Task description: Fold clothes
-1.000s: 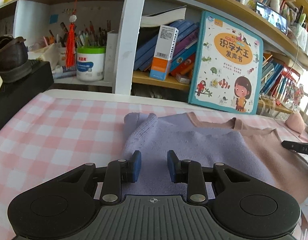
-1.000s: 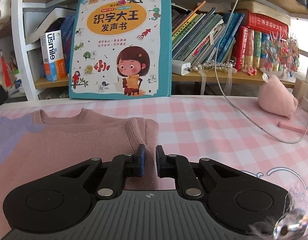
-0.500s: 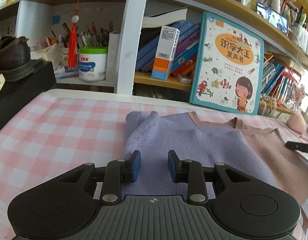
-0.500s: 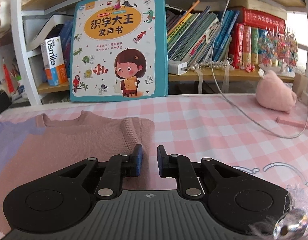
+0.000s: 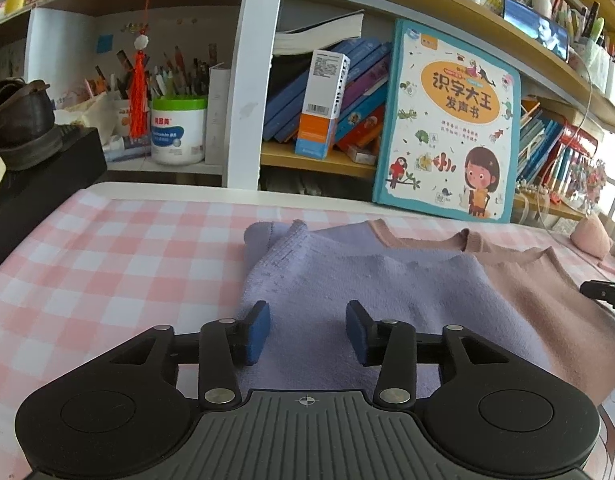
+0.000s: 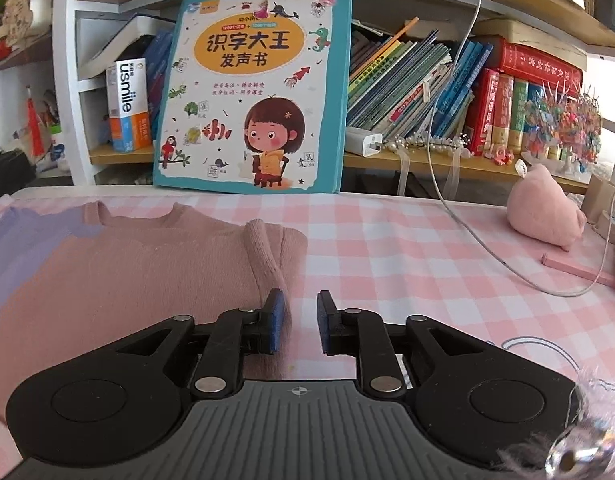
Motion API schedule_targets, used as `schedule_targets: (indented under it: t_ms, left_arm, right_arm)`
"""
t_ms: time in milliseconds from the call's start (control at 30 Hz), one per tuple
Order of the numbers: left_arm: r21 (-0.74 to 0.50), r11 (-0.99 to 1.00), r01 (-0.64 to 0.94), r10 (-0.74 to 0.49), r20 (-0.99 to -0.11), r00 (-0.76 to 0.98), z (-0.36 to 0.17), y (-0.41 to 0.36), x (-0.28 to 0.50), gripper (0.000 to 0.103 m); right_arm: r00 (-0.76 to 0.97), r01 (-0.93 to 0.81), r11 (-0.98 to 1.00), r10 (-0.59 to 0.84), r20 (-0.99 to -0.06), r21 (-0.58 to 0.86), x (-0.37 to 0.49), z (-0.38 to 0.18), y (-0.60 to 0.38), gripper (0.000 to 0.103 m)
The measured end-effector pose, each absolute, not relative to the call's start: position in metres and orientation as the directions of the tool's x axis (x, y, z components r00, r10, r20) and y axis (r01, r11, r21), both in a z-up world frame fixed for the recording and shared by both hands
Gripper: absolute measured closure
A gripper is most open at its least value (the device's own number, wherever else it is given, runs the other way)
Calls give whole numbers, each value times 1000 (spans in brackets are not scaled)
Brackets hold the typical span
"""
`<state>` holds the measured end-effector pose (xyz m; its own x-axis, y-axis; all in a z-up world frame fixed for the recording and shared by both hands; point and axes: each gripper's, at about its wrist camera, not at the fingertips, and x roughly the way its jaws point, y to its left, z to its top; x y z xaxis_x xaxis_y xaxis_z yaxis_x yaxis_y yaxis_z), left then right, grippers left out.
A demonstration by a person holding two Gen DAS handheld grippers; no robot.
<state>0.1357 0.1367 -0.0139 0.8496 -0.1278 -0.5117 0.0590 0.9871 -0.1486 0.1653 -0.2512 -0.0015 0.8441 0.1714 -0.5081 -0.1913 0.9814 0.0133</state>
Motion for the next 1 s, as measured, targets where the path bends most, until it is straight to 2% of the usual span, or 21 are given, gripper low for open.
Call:
schedule_targets:
  t_ms: [67, 267, 533, 733, 1000]
  left_arm:
    - [-159, 986, 53, -127, -507, 853, -14, 135, 133, 54]
    - [-179, 983, 48, -132, -497, 857, -6, 128, 116, 54]
    - [-171, 985, 2, -91, -511, 855, 4, 121, 88, 53]
    - [-112, 994, -17, -46, -534, 844, 11, 108, 63, 43]
    - [-120, 986, -111, 20, -587, 809, 12, 105, 36, 42]
  right_arm:
    - [845, -199, 980, 180, -504, 15, 160, -1, -256, 76]
    - [834, -251, 967, 237, -499, 40, 143, 2, -267, 68]
    - [799, -375, 926, 343, -495, 36, 123, 7, -265, 66]
    - [768, -447, 894, 399, -501, 27, 111, 7, -268, 62]
    - [728, -541, 841, 462, -506, -11, 104, 10, -277, 58]
